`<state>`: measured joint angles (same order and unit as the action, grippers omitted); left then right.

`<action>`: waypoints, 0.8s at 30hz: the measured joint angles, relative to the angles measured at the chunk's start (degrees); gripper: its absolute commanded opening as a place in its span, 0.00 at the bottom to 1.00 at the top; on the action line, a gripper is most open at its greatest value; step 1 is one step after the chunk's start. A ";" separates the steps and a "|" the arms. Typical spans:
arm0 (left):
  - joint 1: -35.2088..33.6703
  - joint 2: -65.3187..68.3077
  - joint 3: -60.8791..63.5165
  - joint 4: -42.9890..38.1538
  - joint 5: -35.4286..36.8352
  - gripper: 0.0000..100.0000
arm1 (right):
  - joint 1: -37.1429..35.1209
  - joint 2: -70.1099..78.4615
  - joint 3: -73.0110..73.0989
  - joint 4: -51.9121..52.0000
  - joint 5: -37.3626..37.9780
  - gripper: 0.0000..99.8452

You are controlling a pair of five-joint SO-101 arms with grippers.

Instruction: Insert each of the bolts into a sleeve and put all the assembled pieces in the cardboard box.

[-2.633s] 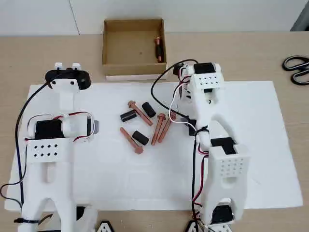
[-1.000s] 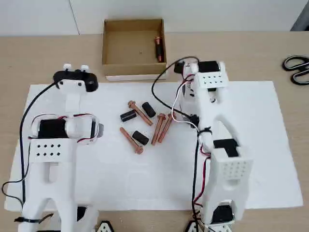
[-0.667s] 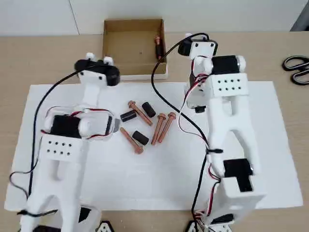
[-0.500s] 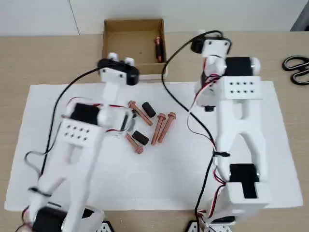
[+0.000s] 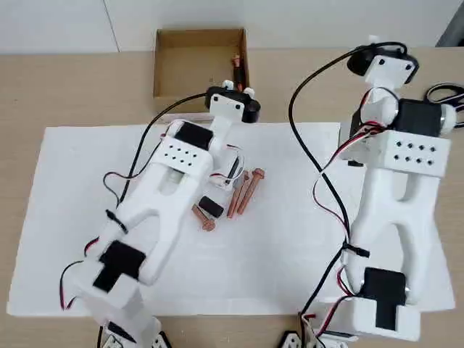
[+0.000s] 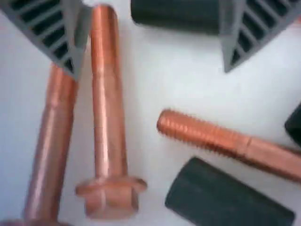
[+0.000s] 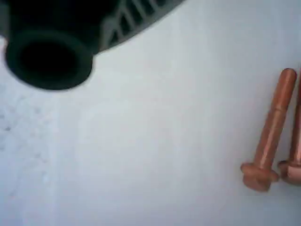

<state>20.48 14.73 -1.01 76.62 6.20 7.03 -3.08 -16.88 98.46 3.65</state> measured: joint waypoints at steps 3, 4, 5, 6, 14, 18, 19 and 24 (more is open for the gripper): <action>0.00 4.40 -3.16 -0.09 1.67 0.18 | 0.00 0.00 0.44 0.00 0.00 0.00; 0.00 5.63 -4.04 -0.18 2.11 0.18 | 0.00 0.00 0.44 0.00 0.00 0.00; 0.00 6.95 -4.84 -0.18 2.37 0.18 | 0.00 0.00 0.44 0.00 0.00 0.00; 0.00 8.09 -5.80 -0.18 2.55 0.18 | 0.00 0.00 0.44 0.00 0.00 0.00; 3.78 10.55 -7.38 -0.18 2.73 0.18 | 0.00 0.00 0.44 0.00 0.00 0.00; 4.31 10.81 -7.38 -0.88 2.73 0.18 | 0.00 0.00 0.44 0.00 0.00 0.00; 4.22 10.81 -7.38 -0.88 2.73 0.18 | 0.00 0.00 0.44 0.00 0.00 0.00; 4.13 10.81 -7.38 -0.97 2.64 0.18 | 0.00 0.00 0.44 0.00 0.00 0.00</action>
<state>24.62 25.54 -8.40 75.65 8.84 7.03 -3.08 -16.44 98.46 3.65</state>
